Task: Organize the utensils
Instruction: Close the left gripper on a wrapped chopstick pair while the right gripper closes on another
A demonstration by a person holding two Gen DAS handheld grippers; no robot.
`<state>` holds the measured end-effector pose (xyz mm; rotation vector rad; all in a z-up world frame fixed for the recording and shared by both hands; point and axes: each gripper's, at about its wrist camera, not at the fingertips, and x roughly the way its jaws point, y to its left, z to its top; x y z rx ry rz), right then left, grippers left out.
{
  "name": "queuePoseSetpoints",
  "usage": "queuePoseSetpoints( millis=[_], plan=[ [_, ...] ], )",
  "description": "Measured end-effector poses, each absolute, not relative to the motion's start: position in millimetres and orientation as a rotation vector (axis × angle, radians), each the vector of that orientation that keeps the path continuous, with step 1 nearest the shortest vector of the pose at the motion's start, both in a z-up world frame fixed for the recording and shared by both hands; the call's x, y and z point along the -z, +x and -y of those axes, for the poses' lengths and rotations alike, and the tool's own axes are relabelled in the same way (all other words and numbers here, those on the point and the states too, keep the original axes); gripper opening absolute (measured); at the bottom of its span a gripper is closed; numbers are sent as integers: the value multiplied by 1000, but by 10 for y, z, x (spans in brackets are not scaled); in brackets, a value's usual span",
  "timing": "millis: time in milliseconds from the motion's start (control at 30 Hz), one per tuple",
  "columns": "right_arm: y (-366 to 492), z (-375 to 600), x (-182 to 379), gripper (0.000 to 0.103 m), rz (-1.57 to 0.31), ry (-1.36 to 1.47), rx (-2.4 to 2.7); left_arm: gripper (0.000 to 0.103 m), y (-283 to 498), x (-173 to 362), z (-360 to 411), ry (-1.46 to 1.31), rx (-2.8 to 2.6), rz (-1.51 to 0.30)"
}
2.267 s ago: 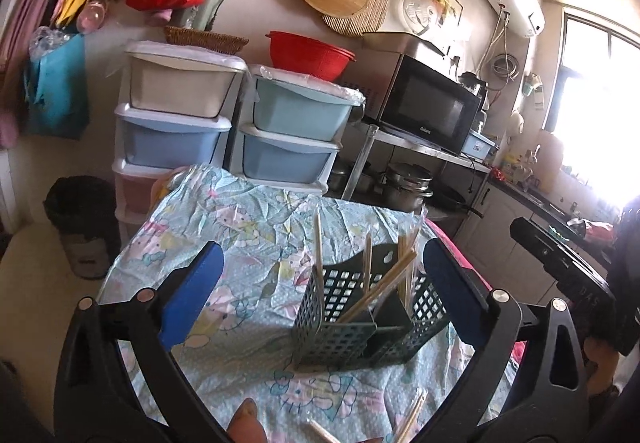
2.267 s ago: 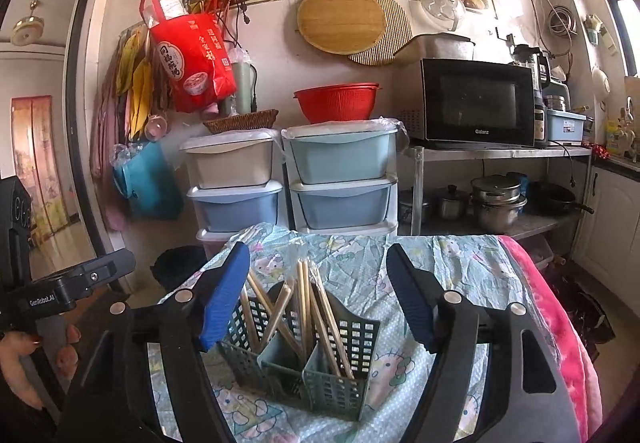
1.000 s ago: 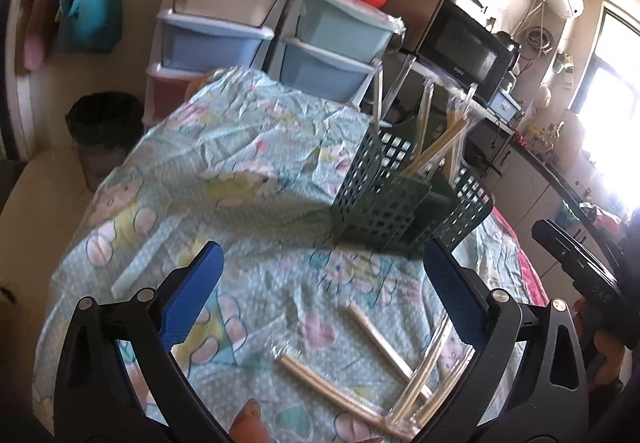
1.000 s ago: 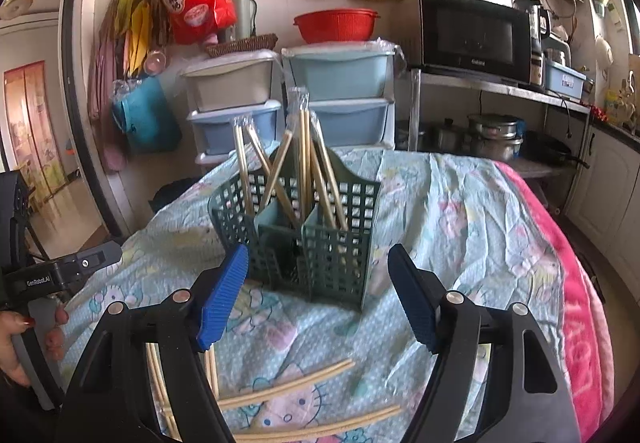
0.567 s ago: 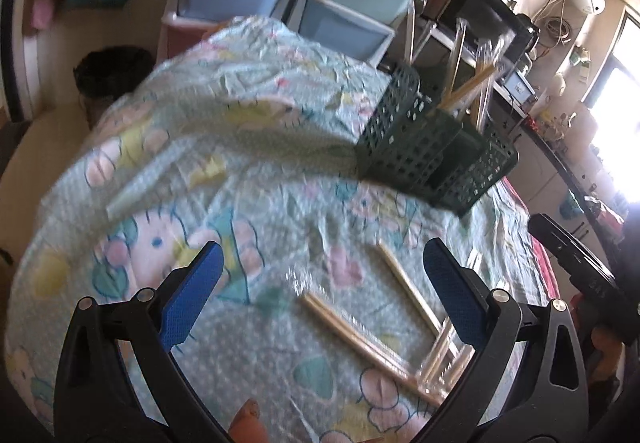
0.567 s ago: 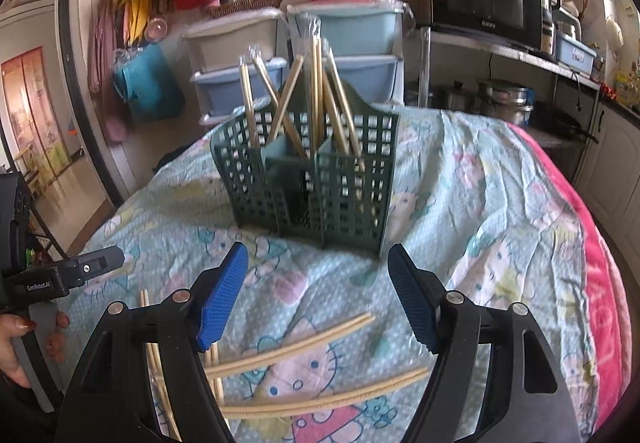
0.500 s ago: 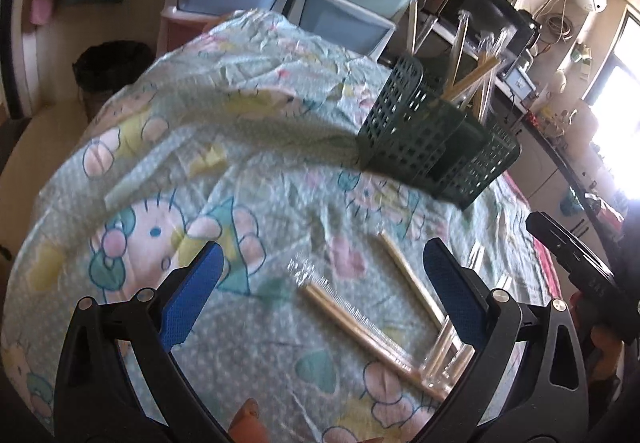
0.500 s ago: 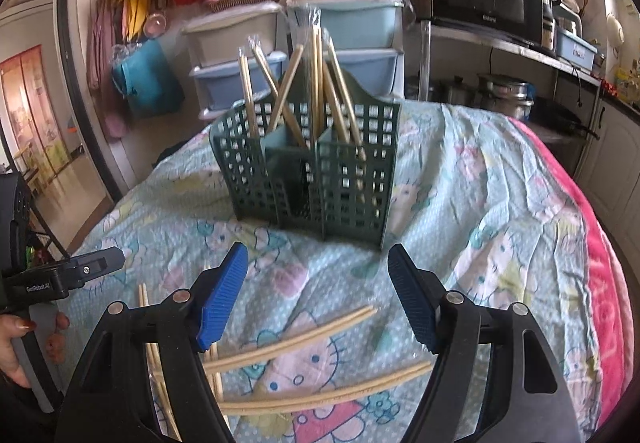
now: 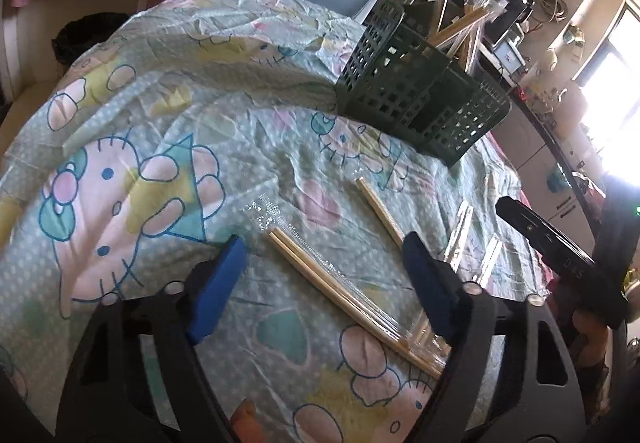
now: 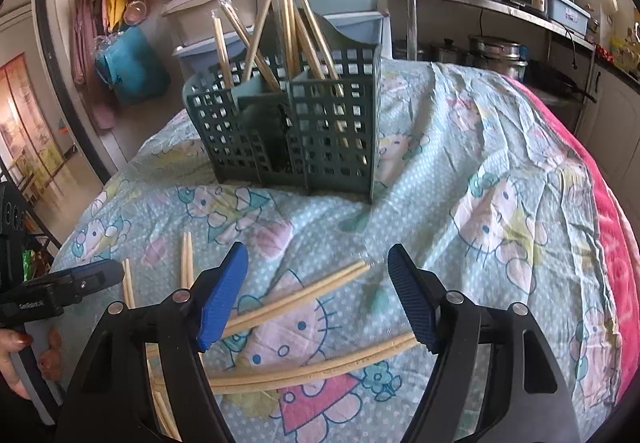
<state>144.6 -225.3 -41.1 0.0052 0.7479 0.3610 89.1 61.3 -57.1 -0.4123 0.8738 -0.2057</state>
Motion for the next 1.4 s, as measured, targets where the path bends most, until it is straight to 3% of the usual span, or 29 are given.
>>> queuePoseSetpoints(
  millis=[167, 400, 700, 800, 1033, 1400],
  plan=[
    [1504, 2281, 477, 70, -787, 21, -355, 66, 1008, 589, -651, -431, 191, -889],
    [1684, 2354, 613, 69, -860, 74, -328, 51, 1179, 640, -658, -410, 140, -894],
    [1953, 2404, 795, 48, -933, 168, -311, 19, 1210, 677, -764, -399, 95, -891],
    [1994, 2422, 818, 40, -936, 182, -292, 14, 1206, 688, -794, -407, 93, -890],
    [2034, 2480, 822, 9, -927, 195, -262, 13, 1203, 695, -803, -408, 93, -887],
    [1939, 2532, 561, 5, -843, 233, -310, 3, 1197, 679, -860, -431, 111, -897]
  ],
)
